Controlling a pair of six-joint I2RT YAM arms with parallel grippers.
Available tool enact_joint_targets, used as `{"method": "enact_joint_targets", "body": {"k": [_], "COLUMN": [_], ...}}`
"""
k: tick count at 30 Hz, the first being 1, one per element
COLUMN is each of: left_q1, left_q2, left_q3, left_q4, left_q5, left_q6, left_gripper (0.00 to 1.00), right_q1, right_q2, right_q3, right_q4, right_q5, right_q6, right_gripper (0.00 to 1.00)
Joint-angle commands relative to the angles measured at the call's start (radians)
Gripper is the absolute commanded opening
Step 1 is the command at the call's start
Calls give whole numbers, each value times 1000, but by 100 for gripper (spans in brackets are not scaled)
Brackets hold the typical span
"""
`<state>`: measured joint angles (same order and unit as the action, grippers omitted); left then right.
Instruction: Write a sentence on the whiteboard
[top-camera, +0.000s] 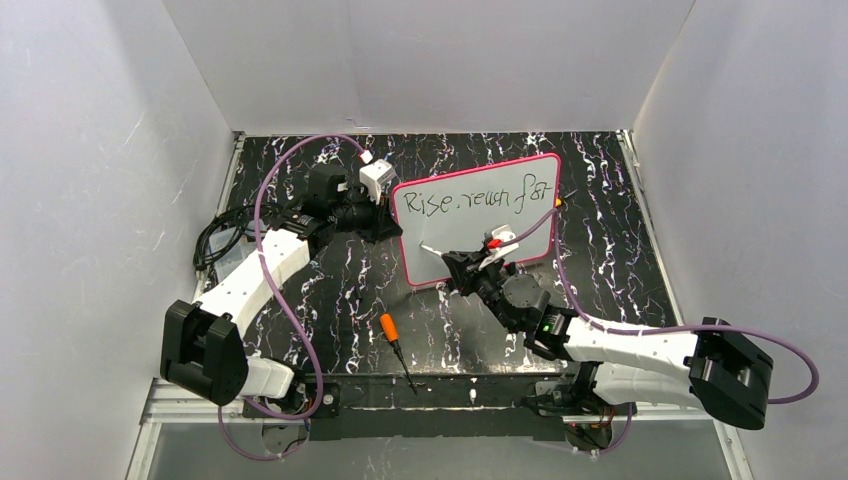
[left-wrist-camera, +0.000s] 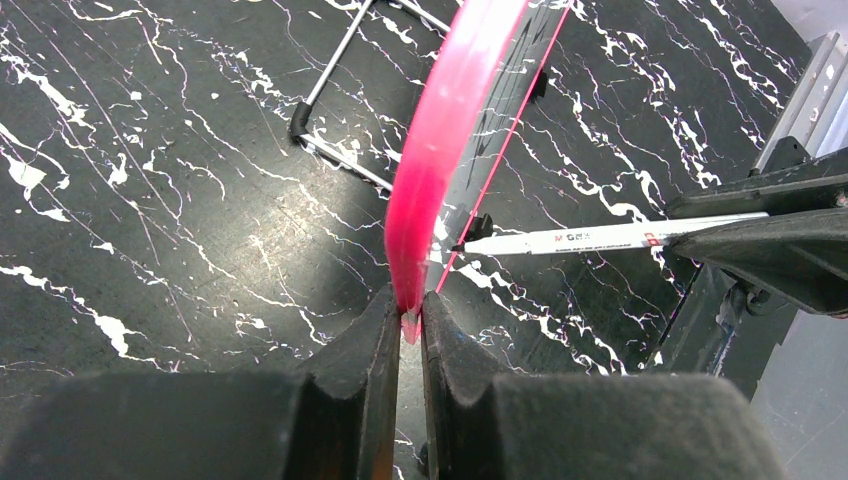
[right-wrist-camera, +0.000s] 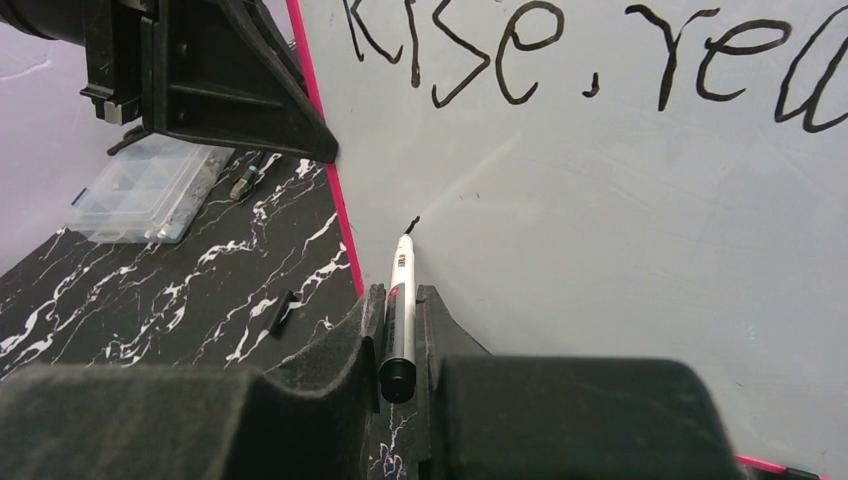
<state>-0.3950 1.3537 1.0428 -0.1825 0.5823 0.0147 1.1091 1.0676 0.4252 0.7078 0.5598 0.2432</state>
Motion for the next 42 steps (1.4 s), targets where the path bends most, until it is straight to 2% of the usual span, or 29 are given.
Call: {"method": "enact_joint_targets", "body": {"k": [1, 11, 21, 29, 34, 42], "left_q1": [0, 1, 1, 0, 1, 1], "left_q2": [-5, -2, 5, 7, 6, 8], "left_q3": [29, 31, 32, 33, 31, 33], "left_q4": [-23, -23, -21, -21, -21, -21], "left_q5": [23, 24, 28, 30, 28, 29], "left_q6": [2, 0, -3, -2, -2, -2], "left_gripper": [0, 0, 0, 0, 0, 0], "right_q1": [1, 1, 1, 6, 6, 6], "right_q2": [12, -54, -13, 42, -1, -77], "right_q3": [38, 3, 14, 23, 10, -13], "right_q4": [24, -56, -70, 33, 95, 36], "right_q5": [22, 86, 33, -12, 6, 95], "right_q6": [-9, 4, 16, 37, 52, 32], "right_gripper": [1, 1, 1, 1, 1, 1]}}
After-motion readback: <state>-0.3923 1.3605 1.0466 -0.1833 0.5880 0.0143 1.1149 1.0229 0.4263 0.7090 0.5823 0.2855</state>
